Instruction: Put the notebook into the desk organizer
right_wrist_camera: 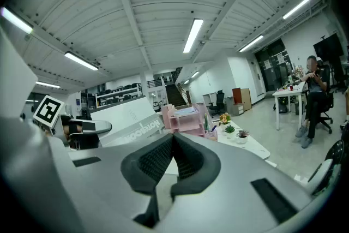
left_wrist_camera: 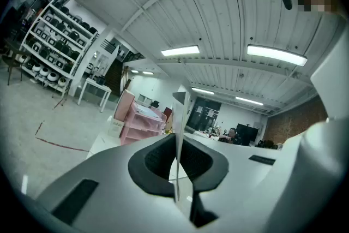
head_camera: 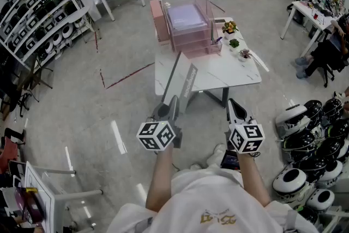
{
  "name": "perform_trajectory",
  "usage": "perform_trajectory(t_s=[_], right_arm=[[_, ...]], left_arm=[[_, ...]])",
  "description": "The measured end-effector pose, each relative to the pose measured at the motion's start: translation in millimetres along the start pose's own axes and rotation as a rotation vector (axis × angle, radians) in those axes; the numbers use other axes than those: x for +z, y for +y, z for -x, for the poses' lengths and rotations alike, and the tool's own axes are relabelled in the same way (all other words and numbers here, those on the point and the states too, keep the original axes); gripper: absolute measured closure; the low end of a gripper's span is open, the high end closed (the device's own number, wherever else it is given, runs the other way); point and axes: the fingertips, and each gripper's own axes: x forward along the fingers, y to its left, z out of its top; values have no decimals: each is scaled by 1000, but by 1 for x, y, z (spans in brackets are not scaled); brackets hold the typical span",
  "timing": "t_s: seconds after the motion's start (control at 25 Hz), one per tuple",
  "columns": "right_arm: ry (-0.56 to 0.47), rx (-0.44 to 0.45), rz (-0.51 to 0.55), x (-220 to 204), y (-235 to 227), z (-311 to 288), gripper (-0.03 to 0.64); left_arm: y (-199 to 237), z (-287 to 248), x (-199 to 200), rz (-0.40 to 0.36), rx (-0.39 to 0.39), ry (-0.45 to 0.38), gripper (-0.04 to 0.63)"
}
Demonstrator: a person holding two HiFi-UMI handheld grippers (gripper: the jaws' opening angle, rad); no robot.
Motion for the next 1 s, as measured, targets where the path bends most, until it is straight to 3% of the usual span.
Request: perform_trajectory(t_s=[0.52,1.0], right_arm=[[-14,-3,-37,1,-8,10,614],[1,23,-70,-3,-20,-6,614]], left_arm=[[-6,-2,-1,29,-5,-4,569],[-6,-27,8,163,-61,-67,569]])
